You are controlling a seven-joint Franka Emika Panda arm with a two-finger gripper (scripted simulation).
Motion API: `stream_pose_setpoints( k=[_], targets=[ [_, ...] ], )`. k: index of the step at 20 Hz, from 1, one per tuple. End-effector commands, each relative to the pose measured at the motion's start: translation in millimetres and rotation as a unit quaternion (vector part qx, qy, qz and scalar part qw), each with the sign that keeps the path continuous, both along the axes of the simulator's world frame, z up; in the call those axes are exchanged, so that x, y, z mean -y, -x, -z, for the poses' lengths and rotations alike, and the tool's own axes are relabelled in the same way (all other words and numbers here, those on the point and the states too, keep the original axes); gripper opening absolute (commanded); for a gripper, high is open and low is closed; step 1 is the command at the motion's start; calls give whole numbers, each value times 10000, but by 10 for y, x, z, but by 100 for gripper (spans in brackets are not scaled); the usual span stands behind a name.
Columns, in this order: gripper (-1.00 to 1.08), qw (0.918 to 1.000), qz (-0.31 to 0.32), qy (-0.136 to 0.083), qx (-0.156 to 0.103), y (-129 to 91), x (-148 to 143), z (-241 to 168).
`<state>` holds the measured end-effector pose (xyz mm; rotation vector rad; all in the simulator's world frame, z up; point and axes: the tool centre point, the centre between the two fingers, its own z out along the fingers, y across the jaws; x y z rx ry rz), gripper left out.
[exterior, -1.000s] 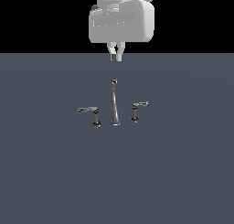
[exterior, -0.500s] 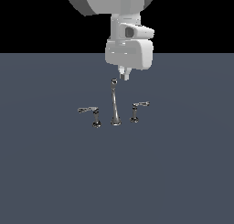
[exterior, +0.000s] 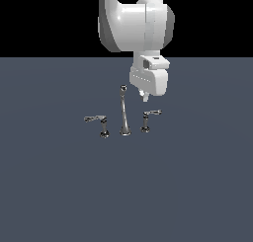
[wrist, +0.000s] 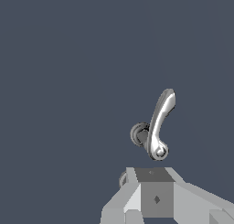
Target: Turn on the faucet by rotating a designated handle.
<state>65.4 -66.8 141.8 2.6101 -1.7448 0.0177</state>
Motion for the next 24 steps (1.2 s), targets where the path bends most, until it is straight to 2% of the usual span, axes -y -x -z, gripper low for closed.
stream_pose_setpoints(
  k=[1,13,21,24],
  targets=[
    [-100,9997,247,-3,-7,-96,106,150],
    [-100,9959,899,-37,-36,-322,409,543],
    [-100,9956,936,-41,-38,-333,429,562],
    [-100,9956,936,-41,-38,-248,487,562]
  ],
)
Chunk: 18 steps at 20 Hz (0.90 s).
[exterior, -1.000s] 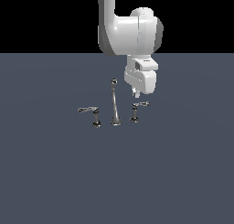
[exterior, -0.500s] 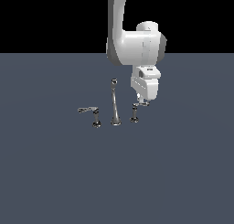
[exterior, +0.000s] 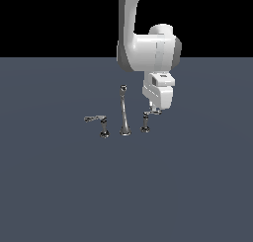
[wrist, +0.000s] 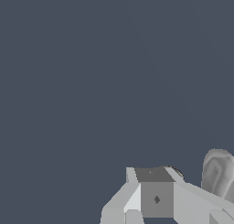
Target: Turn on the faucet by rotating a designated handle.
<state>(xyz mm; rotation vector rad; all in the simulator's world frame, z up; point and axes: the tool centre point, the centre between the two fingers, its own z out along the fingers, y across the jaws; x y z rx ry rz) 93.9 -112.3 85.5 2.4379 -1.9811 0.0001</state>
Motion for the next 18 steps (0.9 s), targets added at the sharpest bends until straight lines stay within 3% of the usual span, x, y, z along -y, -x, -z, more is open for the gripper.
stream_pose_setpoints(
  k=[1,10,12,18],
  targets=[
    [-100,10000,6,1,0,65,52,-1],
    [-100,10000,9,0,0,334,243,0],
    [-100,10000,-41,-11,57,247,154,-4],
    [-100,10000,-25,-8,39,432,158,-1]
  ],
)
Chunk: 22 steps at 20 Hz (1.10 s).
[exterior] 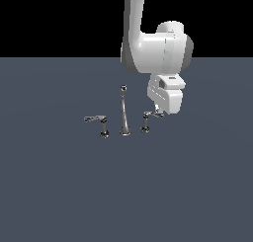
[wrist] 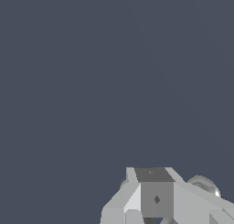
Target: Turn on the faucet by rotating a designated handle.
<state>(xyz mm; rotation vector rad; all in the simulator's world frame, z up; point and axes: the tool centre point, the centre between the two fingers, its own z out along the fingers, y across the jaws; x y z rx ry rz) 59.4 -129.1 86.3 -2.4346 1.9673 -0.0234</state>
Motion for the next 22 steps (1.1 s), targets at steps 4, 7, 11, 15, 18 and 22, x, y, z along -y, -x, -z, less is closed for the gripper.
stream_pose_setpoints(
  k=[4,7,11,15,18,22],
  targets=[
    [-100,10000,14,-8,-68,215,-8,7],
    [-100,10000,22,-6,-77,313,-7,7],
    [-100,10000,33,-4,-90,446,-6,7],
    [-100,10000,56,6,-72,454,-25,6],
    [-100,10000,53,5,-76,528,-116,4],
    [-100,10000,47,2,-83,628,-244,5]
  ],
)
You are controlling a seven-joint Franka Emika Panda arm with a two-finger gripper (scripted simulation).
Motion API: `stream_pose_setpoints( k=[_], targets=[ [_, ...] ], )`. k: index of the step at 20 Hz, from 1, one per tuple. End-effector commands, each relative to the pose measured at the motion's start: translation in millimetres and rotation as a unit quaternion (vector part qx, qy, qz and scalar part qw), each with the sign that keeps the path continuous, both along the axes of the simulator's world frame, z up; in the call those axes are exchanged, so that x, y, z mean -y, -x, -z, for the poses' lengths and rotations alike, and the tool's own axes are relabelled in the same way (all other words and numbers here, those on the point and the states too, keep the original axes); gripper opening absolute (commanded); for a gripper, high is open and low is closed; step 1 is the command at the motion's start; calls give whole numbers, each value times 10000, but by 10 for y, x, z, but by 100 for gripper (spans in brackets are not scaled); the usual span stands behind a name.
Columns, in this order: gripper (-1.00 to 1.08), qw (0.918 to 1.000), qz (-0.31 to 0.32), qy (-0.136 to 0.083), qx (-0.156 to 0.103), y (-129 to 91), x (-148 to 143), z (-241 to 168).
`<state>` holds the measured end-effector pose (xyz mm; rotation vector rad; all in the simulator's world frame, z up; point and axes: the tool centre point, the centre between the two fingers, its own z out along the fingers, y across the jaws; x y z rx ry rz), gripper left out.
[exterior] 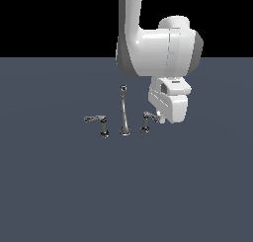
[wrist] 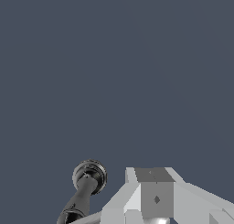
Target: Turn on the faucet by rotating a designated handle.
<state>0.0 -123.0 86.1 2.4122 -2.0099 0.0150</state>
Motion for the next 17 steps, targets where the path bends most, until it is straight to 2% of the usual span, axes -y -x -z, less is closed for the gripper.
stream_pose_setpoints(
  k=[1,6,7,16,17],
  targets=[
    [-100,9999,-106,-33,-24,59,-216,5],
    [-100,9999,-113,-36,-31,162,-348,5],
    [-100,10000,61,6,-14,152,-107,3],
    [-100,9999,-101,-34,-30,66,-786,5],
    [-100,9999,-101,-34,-30,66,-786,5]
  ],
)
